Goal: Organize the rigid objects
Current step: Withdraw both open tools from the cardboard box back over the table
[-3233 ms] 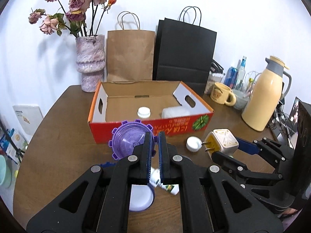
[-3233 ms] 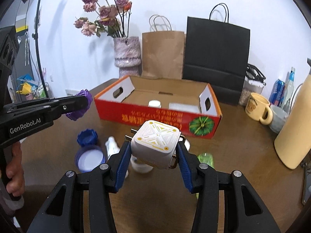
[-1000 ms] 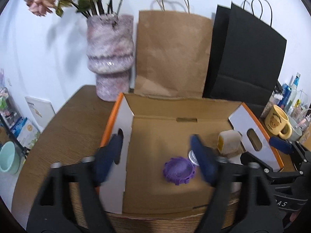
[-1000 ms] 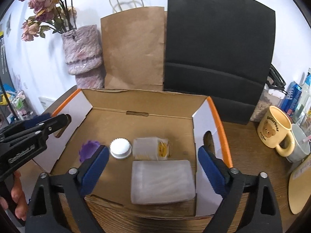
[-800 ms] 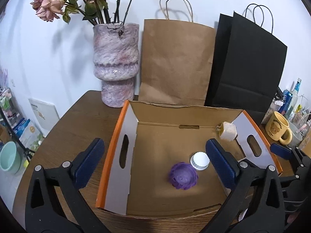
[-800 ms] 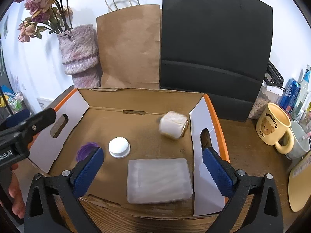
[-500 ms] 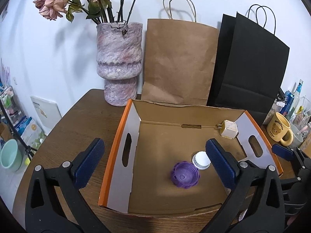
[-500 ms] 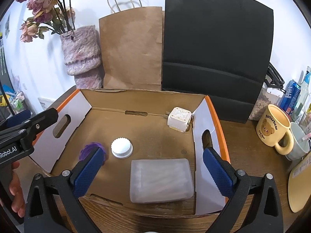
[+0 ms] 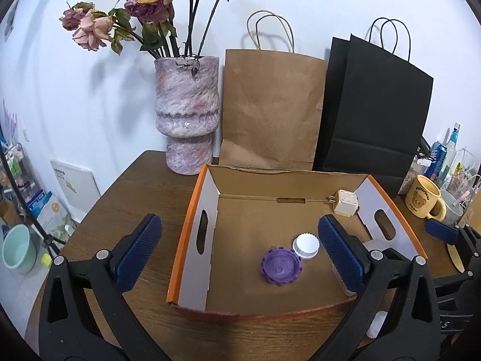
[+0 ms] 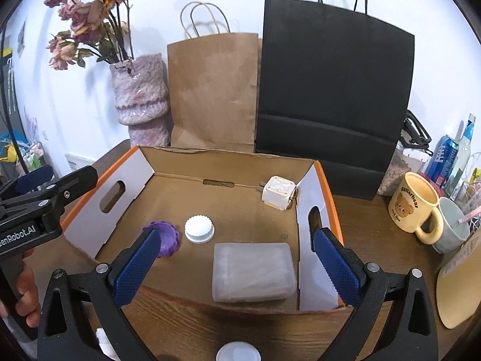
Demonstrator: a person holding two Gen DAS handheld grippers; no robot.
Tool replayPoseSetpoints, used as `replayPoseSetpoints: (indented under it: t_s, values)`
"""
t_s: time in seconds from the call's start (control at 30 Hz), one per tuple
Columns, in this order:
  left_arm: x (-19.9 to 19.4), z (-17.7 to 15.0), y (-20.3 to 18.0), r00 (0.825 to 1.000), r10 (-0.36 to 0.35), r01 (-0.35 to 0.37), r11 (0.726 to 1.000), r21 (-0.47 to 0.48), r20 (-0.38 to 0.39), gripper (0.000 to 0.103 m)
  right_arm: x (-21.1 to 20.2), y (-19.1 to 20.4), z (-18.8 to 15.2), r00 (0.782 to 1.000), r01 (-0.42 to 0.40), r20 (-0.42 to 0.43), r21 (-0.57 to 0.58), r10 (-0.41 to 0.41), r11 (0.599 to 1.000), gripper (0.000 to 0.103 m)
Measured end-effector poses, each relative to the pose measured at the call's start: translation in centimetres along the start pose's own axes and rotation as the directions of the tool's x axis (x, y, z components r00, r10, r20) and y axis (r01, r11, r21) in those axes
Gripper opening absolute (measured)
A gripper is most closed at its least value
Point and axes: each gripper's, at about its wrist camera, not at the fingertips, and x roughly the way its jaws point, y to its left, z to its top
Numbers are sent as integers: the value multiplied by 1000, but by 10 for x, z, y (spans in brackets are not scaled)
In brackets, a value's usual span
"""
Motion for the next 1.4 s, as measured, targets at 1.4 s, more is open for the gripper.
replayPoseSetpoints:
  t_s: [1.4]
  values:
    - [-110, -92, 13, 999, -41, 40, 995, 87, 15, 103, -118, 8, -107, 1000, 1, 16, -12, -1, 1000, 103]
